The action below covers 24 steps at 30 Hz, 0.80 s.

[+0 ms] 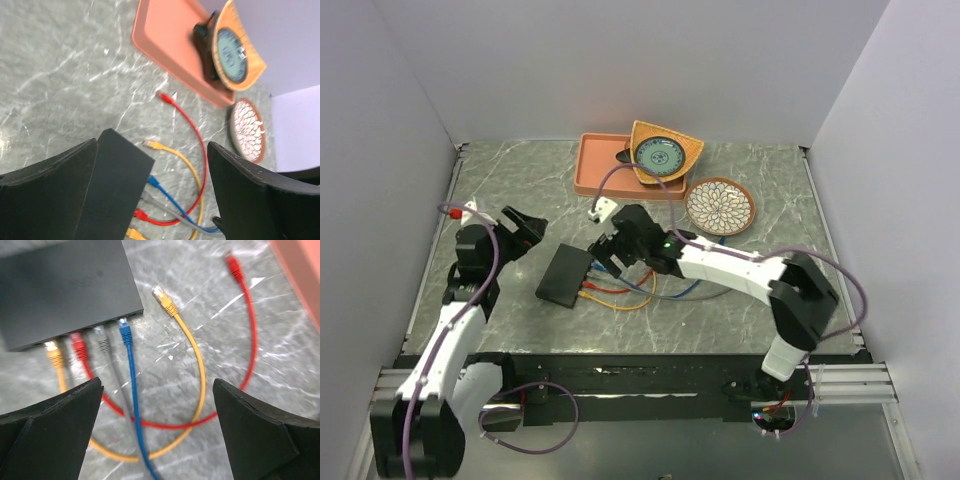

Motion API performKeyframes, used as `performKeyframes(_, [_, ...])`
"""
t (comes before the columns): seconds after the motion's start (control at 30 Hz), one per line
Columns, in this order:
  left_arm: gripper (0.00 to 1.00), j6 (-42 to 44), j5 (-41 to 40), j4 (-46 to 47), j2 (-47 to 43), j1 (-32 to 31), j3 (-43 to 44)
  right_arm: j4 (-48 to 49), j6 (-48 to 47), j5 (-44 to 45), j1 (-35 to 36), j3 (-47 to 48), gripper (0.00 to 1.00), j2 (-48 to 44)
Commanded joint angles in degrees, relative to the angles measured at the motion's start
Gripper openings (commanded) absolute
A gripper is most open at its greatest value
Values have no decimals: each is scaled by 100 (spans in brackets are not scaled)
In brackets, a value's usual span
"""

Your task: Insert the plug into the switch port

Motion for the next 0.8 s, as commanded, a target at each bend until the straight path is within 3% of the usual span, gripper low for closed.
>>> performKeyframes(0.0, [96,15,-360,-786,-645,14,420,60,447,-87,26,-236,99,-1041])
performKeyframes(0.37, [96,-29,43,-1263,-1077,14,782,147,1317,-193,35,-1624,99,-3502])
performKeyframes(0.63, [96,200,922,-876,-1235,14,509,-20,1616,344,27,-2301,99,-4480])
performKeyframes(0.77, [96,174,782,-999,-1218,14,474,24,1687,537,27,-2521,99,-4822])
